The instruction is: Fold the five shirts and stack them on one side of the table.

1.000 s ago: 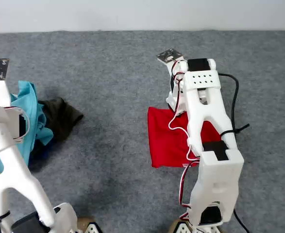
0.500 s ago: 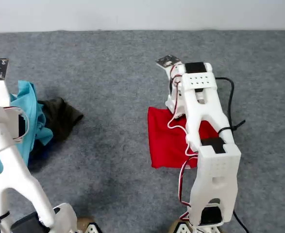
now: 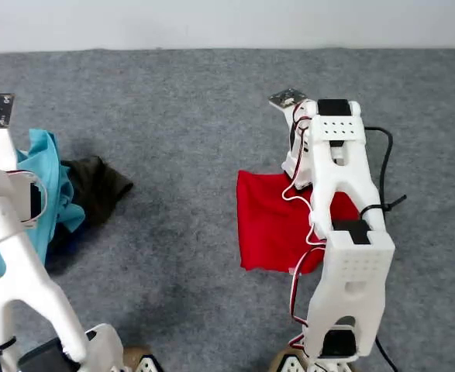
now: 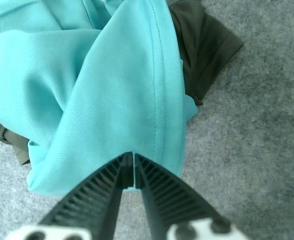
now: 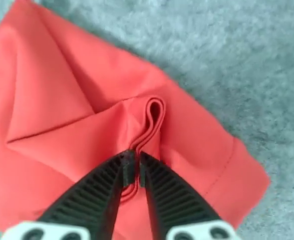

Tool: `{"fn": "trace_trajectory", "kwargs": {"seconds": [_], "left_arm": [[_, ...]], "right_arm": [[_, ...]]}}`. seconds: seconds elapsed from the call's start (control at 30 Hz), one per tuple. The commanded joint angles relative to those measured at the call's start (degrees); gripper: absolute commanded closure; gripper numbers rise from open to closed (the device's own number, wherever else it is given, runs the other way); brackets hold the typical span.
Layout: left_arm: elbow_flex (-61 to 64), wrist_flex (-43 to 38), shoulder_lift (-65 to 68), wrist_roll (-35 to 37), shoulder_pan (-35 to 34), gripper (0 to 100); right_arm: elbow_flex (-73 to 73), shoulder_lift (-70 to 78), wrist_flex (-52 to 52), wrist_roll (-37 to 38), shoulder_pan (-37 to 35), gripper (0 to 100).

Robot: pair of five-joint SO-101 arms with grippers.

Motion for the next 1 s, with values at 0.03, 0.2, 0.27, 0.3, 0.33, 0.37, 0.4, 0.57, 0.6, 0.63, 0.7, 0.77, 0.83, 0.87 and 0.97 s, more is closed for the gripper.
{"fn": "trace_trajectory", "kwargs": {"seconds": [0.03,0.2,0.27,0.3,0.33,0.37,0.4,0.57,0.6,0.63,0.7,0.77,0.83,0.87,0.97], "left_arm": [[-1.98,0.09,-2.02,-0.35,0.26,98],[-1.98,0.09,-2.11,-0.35,0.26,98],[-1.98,0.09,-2.11,-0.26,0.26,98],[-1.98,0.09,-2.11,-0.26,0.26,98],[-1.98,0.09,-2.11,-0.18,0.26,98],[-1.98,0.09,-2.11,-0.18,0.26,98],[-1.98,0.09,-2.11,-0.18,0.26,98],[-1.98,0.00,-2.02,-0.18,0.26,98],[-1.98,0.09,-2.02,-0.18,0.26,98],[-1.98,0.09,-2.02,-0.18,0.26,98],[-1.98,0.09,-2.02,-0.18,0.26,98],[-1.98,0.09,-1.93,-0.18,0.26,98],[-1.98,0.09,-1.93,-0.18,0.26,98],[-1.98,0.09,-1.93,-0.18,0.26,98],[-1.98,0.09,-2.02,-0.26,0.26,98]], "right_arm": [[-0.26,-7.25,2.95,3.52,1.71,98.8],[-0.26,-11.65,3.91,7.12,6.20,98.8],[-0.26,-12.53,3.65,8.26,8.66,98.8],[-0.26,-12.62,3.38,8.88,9.80,98.8],[-0.26,-12.35,2.86,9.58,10.86,98.8],[-0.26,-12.09,1.98,10.02,11.74,98.8],[-0.26,-11.56,1.10,10.29,12.53,98.8],[-0.26,-8.40,-4.97,10.37,15.52,98.8],[-0.26,-7.87,-5.85,10.37,15.78,98.8],[-0.26,-7.16,-6.55,10.37,15.78,98.8],[-0.26,-5.41,-7.78,10.37,15.78,98.6],[-0.26,-3.82,-8.31,10.37,15.69,95.6],[-0.26,-3.03,-7.96,10.11,15.78,88.7],[-0.26,-3.21,-7.43,9.76,15.87,85.5],[-2.02,-5.93,-3.47,6.33,16.31,79.4]]}}
